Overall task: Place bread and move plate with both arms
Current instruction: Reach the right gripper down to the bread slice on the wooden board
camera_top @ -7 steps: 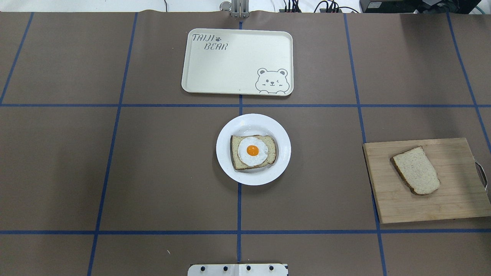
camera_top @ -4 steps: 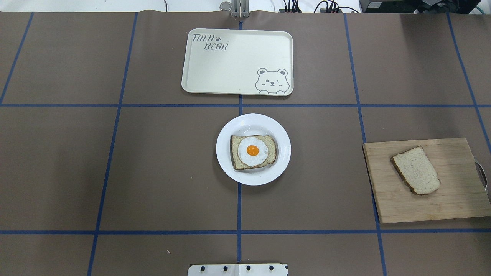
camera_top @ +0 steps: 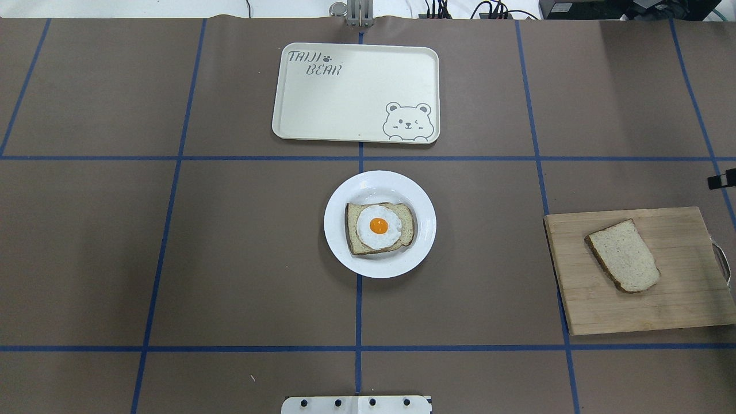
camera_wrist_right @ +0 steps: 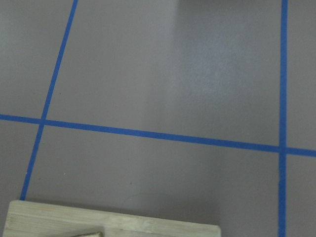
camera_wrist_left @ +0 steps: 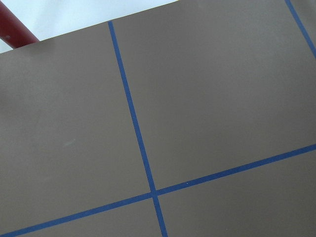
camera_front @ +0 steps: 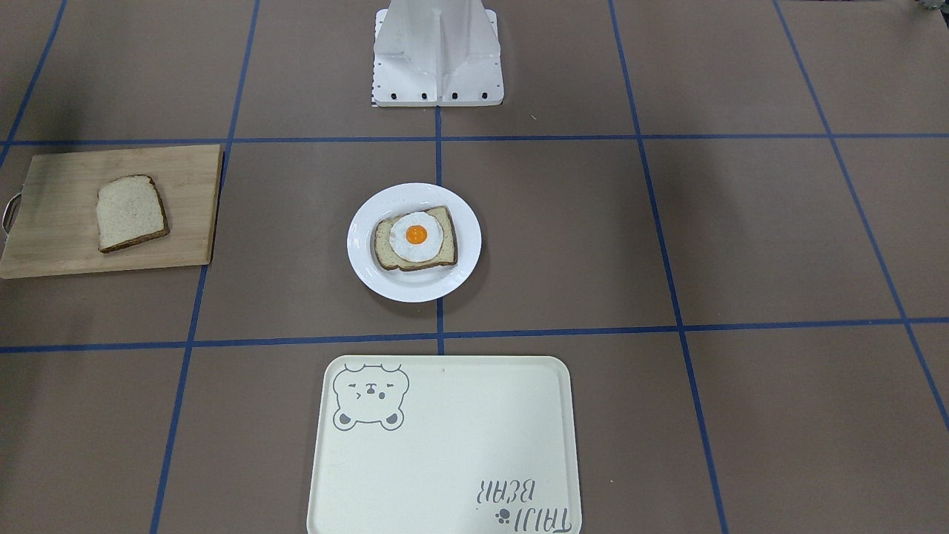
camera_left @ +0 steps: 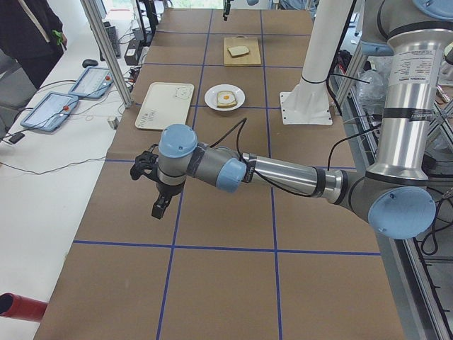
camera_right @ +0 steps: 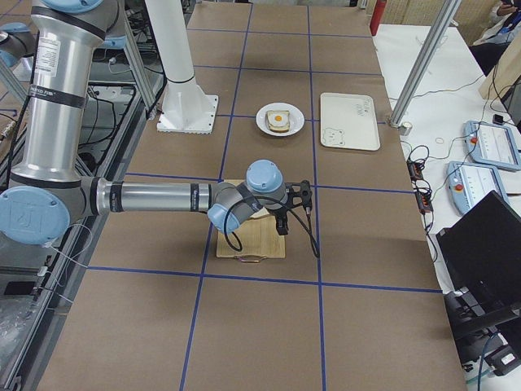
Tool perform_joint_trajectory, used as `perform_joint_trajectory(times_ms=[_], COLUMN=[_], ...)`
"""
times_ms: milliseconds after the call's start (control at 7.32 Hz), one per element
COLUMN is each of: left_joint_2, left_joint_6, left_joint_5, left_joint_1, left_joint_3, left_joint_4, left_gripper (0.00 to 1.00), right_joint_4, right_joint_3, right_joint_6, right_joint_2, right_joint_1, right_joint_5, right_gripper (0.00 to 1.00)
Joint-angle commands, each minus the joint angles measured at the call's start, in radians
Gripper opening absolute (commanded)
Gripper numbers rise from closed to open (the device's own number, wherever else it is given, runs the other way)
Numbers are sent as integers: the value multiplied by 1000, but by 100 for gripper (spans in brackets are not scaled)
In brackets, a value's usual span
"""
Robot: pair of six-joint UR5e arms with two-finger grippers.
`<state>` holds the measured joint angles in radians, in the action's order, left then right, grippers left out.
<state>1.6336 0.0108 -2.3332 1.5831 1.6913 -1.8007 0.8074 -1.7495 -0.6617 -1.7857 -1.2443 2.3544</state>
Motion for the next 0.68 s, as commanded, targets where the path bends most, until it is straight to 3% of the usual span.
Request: perform_joint_trajectory(times_ms=[0,273,547], left_joint_2=[-5,-6,-6], left_joint_6=[-2,0,0], left_joint_5=[0,0,0], left_joint_1=[0,0,0], left_joint_3=[-4,-4,-4], left_joint_4=[-23,-25,-26], left_gripper=[99,99,99], right_joint_4=[-85,-85,-86], right_joint_3=[1,-1,2], right_joint_6=[-139,-141,-139], right_joint_2=[-18,-17,-17], right_joint_1=[188,325,365], right_joint_5=[-158,-274,-287], right_gripper=[97,82,74])
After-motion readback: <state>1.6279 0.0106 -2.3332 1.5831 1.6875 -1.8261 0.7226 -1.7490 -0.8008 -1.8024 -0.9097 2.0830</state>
